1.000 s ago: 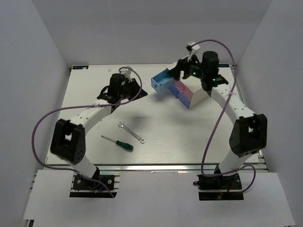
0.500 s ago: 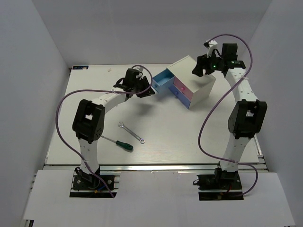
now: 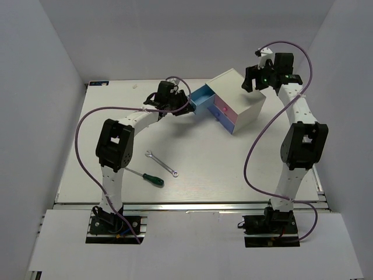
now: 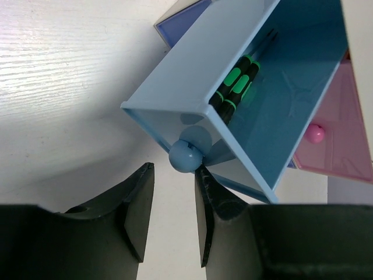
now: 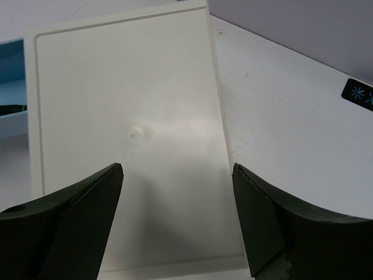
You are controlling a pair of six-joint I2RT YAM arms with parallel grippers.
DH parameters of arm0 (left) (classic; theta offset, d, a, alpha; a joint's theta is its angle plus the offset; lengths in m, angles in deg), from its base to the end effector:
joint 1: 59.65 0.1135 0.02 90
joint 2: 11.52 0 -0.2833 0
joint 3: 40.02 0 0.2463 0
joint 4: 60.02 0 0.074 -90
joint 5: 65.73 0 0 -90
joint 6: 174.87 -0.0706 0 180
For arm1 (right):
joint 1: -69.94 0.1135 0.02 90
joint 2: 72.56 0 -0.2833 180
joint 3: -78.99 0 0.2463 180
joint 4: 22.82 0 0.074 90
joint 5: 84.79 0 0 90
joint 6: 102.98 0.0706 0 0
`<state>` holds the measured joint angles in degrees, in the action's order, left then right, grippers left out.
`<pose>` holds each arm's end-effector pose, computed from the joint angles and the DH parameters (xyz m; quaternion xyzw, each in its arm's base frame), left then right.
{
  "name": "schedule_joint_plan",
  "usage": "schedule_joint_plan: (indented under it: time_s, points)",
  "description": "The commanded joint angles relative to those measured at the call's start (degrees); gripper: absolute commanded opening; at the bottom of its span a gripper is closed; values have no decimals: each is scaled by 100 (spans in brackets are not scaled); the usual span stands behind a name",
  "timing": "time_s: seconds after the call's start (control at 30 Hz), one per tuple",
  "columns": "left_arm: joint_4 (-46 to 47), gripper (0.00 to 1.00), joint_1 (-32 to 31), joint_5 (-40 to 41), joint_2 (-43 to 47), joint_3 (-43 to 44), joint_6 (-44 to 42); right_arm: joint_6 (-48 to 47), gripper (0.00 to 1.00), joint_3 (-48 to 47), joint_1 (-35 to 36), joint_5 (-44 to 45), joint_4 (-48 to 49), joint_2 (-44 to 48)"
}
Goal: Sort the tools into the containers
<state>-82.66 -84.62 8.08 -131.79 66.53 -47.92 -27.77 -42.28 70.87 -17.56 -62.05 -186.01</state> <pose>0.4597 -0.2358 0.2157 -0.0290 0.8853 -0.3376 0.3184 0.4950 0.0354 0.3344 -0.2126 0.8337 0.1130 0.4969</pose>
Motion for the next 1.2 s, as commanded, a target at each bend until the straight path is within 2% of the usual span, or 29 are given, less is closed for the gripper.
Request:
schedule_joint_plan:
  time_s: [0.0,0.13,0.3,0.43,0.53,0.73,1.0,1.17]
  points:
    - [115,44,-34,-122,21,256,-56,239,81,-365,-233,194,289,-309]
    - [168,45,-34,-183,-49,300,-56,196,83,-532,-321,-228,210,-616]
    - [308,45,-34,-297,-190,414,-21,318,80,-436,-444,-492,227,-898]
    - [458,45,-43,-464,-295,537,-30,406,70,-374,-576,-1088,166,-1056]
    - [563,45,-87,-596,-453,704,-56,407,54,-304,-638,-1668,26,-1100]
    - [643,45,-183,-895,-1023,1388,-65,476,34,-94,-638,-2416,-151,-1136]
    - [809,48,-306,-1018,-1877,2444,207,424,31,-23,-629,-2338,-326,-1144]
    - [1266,48,-359,-895,-2009,2559,401,424,31,-5,-638,-2233,-327,-1162]
